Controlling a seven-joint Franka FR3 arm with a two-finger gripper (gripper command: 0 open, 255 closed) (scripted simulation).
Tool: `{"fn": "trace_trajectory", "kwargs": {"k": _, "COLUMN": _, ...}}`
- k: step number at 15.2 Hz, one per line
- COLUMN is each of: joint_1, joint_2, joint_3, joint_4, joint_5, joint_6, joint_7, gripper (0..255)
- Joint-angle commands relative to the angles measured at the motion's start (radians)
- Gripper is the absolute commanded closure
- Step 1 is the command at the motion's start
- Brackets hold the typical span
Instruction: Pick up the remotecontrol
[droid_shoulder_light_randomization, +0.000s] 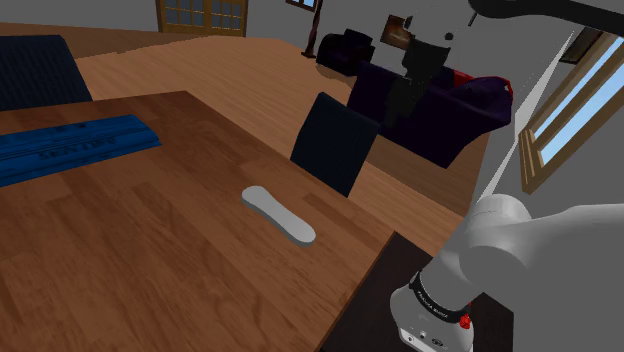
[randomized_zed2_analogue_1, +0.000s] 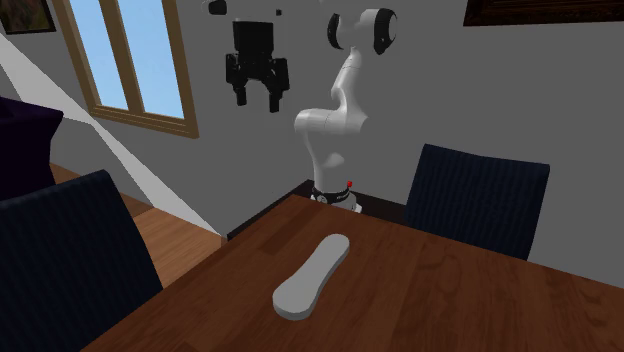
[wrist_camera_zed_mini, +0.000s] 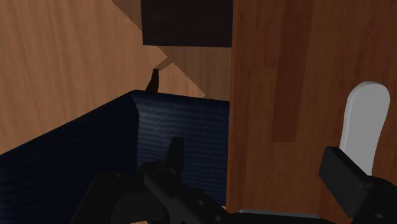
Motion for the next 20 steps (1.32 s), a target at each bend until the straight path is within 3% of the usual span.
{"fn": "trace_trajectory", "kwargs": {"k": 1, "joint_1": 0.0, "joint_2": 0.0, "joint_3": 0.0, "joint_4": 0.0, "joint_5": 0.0, "joint_6": 0.0, "joint_7": 0.0, "gripper": 0}}
{"fn": "trace_trajectory", "kwargs": {"k": 10, "joint_1": 0.059, "joint_2": 0.097, "joint_3": 0.113, "joint_4": -0.151, "joint_5": 0.105, "joint_6": 0.256, "joint_7": 0.132, "gripper": 0}}
{"fn": "trace_trajectory", "kwargs": {"k": 20, "joint_1": 0.121, "joint_2": 0.343, "joint_3": 0.248, "joint_4": -0.197, "joint_5": 0.192, "joint_6": 0.566, "joint_7": 0.268, "gripper": 0}}
